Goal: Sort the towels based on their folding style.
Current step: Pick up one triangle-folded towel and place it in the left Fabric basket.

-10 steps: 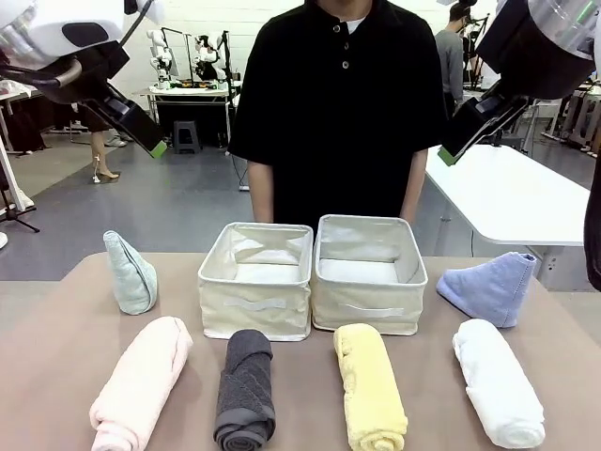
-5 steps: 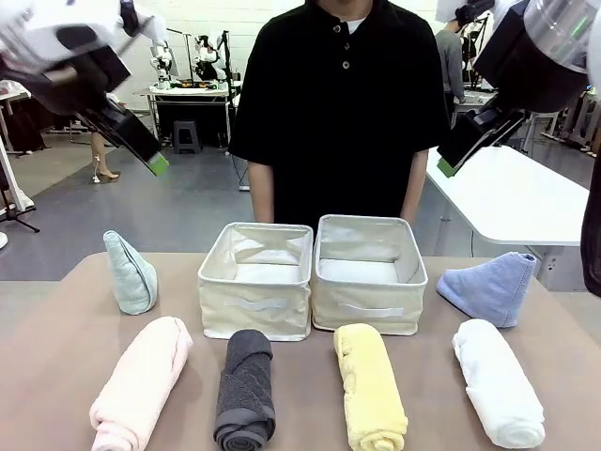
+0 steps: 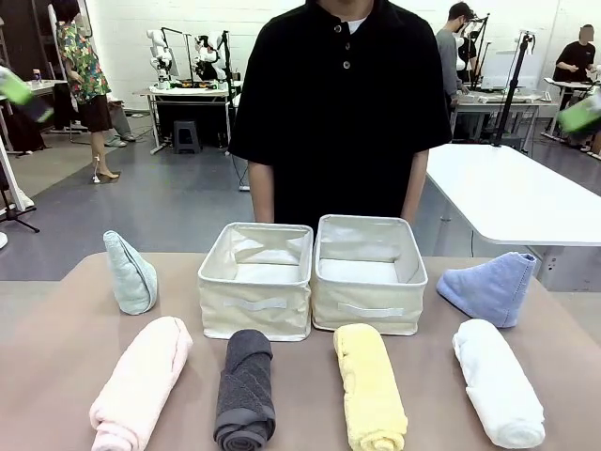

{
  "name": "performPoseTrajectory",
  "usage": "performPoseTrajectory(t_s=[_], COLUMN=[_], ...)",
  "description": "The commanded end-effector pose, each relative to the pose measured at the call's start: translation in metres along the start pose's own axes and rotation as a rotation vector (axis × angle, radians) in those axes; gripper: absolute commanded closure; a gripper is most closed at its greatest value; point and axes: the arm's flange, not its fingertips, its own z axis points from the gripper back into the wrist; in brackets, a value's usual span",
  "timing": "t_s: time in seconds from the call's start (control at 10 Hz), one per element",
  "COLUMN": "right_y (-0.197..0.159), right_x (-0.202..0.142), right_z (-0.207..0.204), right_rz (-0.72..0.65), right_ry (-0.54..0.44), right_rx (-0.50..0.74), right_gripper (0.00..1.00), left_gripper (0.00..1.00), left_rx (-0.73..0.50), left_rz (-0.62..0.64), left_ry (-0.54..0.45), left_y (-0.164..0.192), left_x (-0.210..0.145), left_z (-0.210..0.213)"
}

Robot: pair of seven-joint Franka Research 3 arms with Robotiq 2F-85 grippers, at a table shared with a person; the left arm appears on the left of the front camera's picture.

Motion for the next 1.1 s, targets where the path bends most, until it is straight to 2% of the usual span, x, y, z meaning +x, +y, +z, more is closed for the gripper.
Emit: performPoseTrajectory(t_s=[0.0,0.1,0.2,0.4,0.7,1.0], right_y=[-0.048,-0.065,-0.075,-0.092,-0.109,-0.115], right_x=[-0.022,-0.036,-0.048,-0.066,-0.082,-0.090], right_z=[0.029,0.039,0.046,0.059,0.066,0.072], right_rz=[-0.123,-0.132,-0.133,-0.133,-0.057,0.016], right_ry=[-0.019,-0.051,-0.062,-0.099,-0.288,-0.306], right_rx=[0.172,0.208,0.244,0.205,0.062,0.011], right_gripper=[0.00,0.00,0.00,0.00,0.00,0.00], left_gripper=[0.00,0.00,0.00,0.00,0.00,0.00], left_rx=[-0.103,-0.141,-0.171,-0.153,-0.063,0.017], left_rz=[0.065,0.038,-0.060,-0.191,-0.244,-0.195], left_ry=[0.015,-0.017,-0.036,-0.090,-0.227,-0.304], left_y=[0.052,0.070,0.077,0.078,0.079,0.084], left_x=[-0.011,-0.030,-0.046,-0.073,-0.108,-0.120], left_z=[0.035,0.043,0.048,0.058,0.071,0.077])
